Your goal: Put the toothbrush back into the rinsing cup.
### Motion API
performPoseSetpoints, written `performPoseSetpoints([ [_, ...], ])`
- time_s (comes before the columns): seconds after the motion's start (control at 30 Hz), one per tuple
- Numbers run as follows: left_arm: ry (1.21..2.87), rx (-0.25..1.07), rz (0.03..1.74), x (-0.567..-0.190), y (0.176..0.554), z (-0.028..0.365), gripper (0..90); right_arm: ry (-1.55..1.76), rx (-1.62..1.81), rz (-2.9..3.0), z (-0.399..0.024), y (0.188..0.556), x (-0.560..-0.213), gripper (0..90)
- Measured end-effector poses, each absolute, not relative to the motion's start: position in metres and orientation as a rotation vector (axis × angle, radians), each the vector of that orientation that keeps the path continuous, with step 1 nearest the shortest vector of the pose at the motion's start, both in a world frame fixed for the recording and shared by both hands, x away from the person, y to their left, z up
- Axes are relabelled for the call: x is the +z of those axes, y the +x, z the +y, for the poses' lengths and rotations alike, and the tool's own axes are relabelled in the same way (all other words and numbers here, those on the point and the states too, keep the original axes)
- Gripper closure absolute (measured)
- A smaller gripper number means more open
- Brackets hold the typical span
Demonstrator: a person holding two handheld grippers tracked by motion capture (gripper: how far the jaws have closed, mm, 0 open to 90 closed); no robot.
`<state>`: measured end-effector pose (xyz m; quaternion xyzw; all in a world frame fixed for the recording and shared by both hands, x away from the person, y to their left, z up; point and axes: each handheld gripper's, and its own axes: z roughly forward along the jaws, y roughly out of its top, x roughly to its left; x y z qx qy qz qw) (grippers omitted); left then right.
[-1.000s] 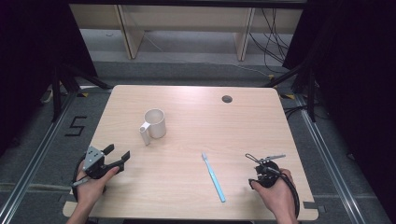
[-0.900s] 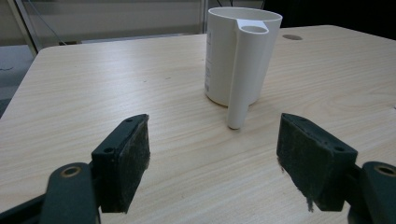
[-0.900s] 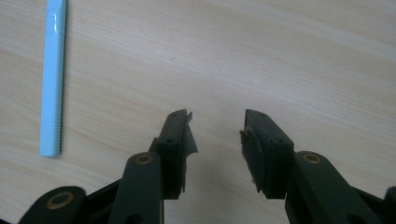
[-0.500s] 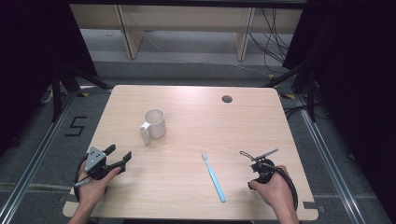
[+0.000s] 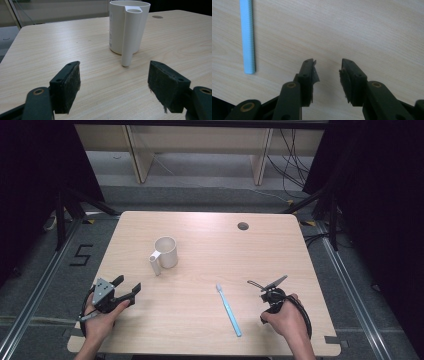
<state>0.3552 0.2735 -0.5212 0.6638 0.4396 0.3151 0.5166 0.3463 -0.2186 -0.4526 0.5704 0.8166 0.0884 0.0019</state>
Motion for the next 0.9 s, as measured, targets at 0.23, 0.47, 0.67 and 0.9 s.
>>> performPoseSetpoints([
  [0.23, 1.603, 0.758, 1.065, -0.522, 0.355, 0.272, 25.6, 1.792, 0.283, 2.569, -0.212, 0.346, -0.452, 63.3],
  [0.47, 1.594, 0.762, 1.051, -0.524, 0.355, 0.272, 25.7, 1.781, 0.286, 2.579, -0.202, 0.349, -0.450, 62.9],
  [0.67, 1.596, 0.768, 1.045, -0.524, 0.355, 0.271, 25.9, 1.731, 0.244, 2.568, -0.191, 0.351, -0.449, 61.8],
  [0.9, 1.603, 0.767, 1.056, -0.523, 0.353, 0.272, 25.9, 1.726, 0.272, 2.569, -0.187, 0.352, -0.448, 62.0],
])
